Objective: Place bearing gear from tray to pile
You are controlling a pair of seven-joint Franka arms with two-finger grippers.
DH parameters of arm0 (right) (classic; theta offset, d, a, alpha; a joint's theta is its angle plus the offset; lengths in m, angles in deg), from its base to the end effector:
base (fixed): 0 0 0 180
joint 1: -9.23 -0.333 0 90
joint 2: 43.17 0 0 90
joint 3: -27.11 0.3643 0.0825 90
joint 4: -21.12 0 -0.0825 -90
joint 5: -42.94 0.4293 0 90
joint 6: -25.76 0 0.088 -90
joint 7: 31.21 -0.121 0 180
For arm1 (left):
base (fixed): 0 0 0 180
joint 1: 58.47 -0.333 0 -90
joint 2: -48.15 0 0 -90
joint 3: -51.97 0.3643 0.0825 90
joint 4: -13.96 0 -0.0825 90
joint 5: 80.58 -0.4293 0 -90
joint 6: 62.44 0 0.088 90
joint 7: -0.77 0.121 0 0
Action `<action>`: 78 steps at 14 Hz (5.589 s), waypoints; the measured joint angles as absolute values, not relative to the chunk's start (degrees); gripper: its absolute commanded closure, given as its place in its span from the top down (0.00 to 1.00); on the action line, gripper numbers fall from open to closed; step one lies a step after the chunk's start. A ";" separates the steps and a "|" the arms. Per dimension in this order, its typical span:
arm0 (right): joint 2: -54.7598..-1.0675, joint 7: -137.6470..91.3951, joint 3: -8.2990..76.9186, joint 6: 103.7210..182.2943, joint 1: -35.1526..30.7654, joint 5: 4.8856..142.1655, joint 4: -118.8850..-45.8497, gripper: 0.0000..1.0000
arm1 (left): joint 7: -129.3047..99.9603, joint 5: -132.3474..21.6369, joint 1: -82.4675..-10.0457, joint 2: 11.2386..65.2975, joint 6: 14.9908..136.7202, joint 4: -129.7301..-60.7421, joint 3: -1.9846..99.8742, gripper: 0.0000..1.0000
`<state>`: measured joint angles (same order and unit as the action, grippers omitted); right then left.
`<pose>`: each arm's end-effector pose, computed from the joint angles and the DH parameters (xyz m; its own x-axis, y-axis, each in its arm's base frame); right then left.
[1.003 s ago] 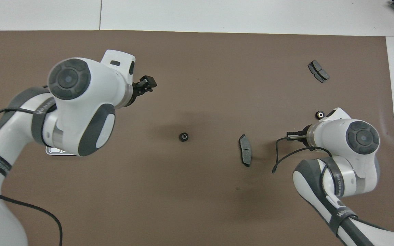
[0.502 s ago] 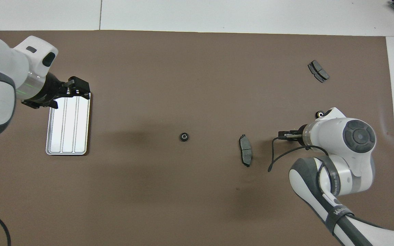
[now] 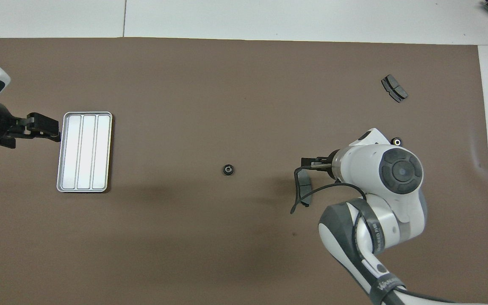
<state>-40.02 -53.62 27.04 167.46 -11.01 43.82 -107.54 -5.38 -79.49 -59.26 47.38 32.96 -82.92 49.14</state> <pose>0.5490 0.2017 0.3634 0.9864 -0.0556 0.1544 -0.0442 -0.9961 -0.0760 0.6066 -0.0236 0.5964 0.9965 0.0734 -0.0411 0.0741 -0.9971 0.0152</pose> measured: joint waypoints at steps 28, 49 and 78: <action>-14.11 -75.52 26.56 169.11 -30.92 35.09 -82.17 0.08 | -4.81 -79.53 -59.30 50.97 33.26 -81.28 48.40 1.00; -26.90 -46.53 25.63 166.43 0.56 33.71 -91.45 0.06 | -4.70 -79.55 -59.50 52.11 32.96 -82.11 48.56 1.00; -43.78 -39.74 26.12 124.65 5.41 41.64 -72.66 1.00 | -4.71 -79.55 -59.51 52.13 32.68 -82.11 48.58 1.00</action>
